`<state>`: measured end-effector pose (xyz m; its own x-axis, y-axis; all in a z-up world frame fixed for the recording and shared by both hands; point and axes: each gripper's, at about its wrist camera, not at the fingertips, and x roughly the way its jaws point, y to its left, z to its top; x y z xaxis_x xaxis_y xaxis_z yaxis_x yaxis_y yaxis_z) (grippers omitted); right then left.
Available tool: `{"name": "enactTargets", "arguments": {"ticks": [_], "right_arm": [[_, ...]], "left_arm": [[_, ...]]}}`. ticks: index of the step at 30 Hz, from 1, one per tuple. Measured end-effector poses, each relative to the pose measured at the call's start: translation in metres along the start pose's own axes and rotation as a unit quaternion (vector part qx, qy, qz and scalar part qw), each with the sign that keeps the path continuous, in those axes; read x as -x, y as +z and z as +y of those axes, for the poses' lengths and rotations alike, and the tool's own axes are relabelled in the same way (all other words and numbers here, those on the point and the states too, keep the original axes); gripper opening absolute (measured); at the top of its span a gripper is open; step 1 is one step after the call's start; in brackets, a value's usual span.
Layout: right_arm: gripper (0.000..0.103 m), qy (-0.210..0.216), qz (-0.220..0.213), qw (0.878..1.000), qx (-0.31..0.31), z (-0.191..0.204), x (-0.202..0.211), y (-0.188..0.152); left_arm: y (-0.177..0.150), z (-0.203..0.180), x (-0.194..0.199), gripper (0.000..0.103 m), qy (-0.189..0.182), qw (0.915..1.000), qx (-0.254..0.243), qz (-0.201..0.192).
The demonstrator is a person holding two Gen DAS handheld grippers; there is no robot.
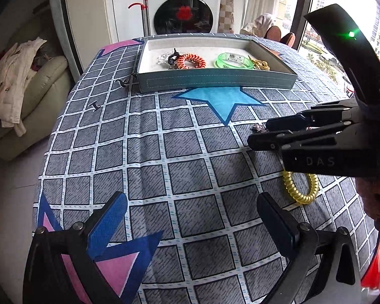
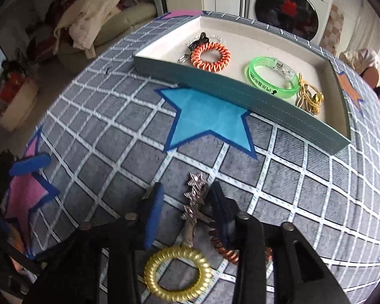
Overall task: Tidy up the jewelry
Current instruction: 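Lift the star hair clip with the right tool while the left tool grasps the yellow coil bracelet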
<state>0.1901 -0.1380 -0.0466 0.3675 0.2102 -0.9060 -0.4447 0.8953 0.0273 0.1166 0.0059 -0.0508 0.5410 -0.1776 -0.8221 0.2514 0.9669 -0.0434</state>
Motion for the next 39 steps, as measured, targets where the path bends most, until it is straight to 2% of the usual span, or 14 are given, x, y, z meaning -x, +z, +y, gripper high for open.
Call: {"name": "enactTargets", "arguments": {"ticks": [1,5,7,9,16,18,22,25,28,29,30,39], "right_arm": [[0.018,-0.013,0.001,1.0,0.011,0.004,0.001,-0.001],[0.018,0.002,-0.013,1.0,-0.028,-0.007,0.004,-0.005],[0.018,0.035,-0.033,0.996,-0.073,-0.023,0.013,-0.011],[0.018,0.049,-0.048,0.992,-0.103,-0.037,0.025,-0.014],[0.018,0.041,-0.084,0.983,-0.159,-0.07,0.062,-0.035],[0.018,0.044,-0.092,0.979,-0.174,-0.075,0.07,-0.041],[0.018,0.051,-0.106,0.974,-0.196,-0.083,0.077,-0.049],[0.018,0.057,-0.113,0.97,-0.207,-0.086,0.08,-0.052],[0.018,0.058,-0.117,0.969,-0.21,-0.086,0.081,-0.053],[0.018,0.058,-0.118,0.969,-0.21,-0.086,0.083,-0.054],[0.018,0.058,-0.12,0.969,-0.21,-0.086,0.083,-0.054],[0.018,0.059,-0.13,0.966,-0.215,-0.086,0.09,-0.054]], "left_arm": [[0.0,-0.002,-0.001,0.103,-0.002,1.0,-0.003,0.0],[0.003,-0.014,-0.003,0.103,-0.013,0.9998,-0.012,0.003],[0.008,-0.022,-0.005,0.103,-0.023,0.9996,-0.018,0.004],[0.013,-0.032,-0.007,0.103,-0.033,0.999,-0.029,0.003],[0.028,-0.075,-0.025,0.103,-0.052,0.9949,-0.084,0.016],[0.027,-0.085,-0.031,0.088,-0.052,0.9932,-0.1,0.029],[0.024,-0.094,-0.03,0.086,-0.051,0.9919,-0.114,0.024],[0.023,-0.098,-0.027,0.077,-0.054,0.9913,-0.118,0.022],[0.021,-0.103,-0.023,0.05,-0.059,0.9899,-0.127,0.018],[0.021,-0.104,-0.022,0.034,-0.062,0.9893,-0.131,0.019],[0.021,-0.105,-0.021,0.031,-0.062,0.989,-0.133,0.019],[0.026,-0.091,-0.014,0.03,-0.069,0.9915,-0.11,0.01]]}}
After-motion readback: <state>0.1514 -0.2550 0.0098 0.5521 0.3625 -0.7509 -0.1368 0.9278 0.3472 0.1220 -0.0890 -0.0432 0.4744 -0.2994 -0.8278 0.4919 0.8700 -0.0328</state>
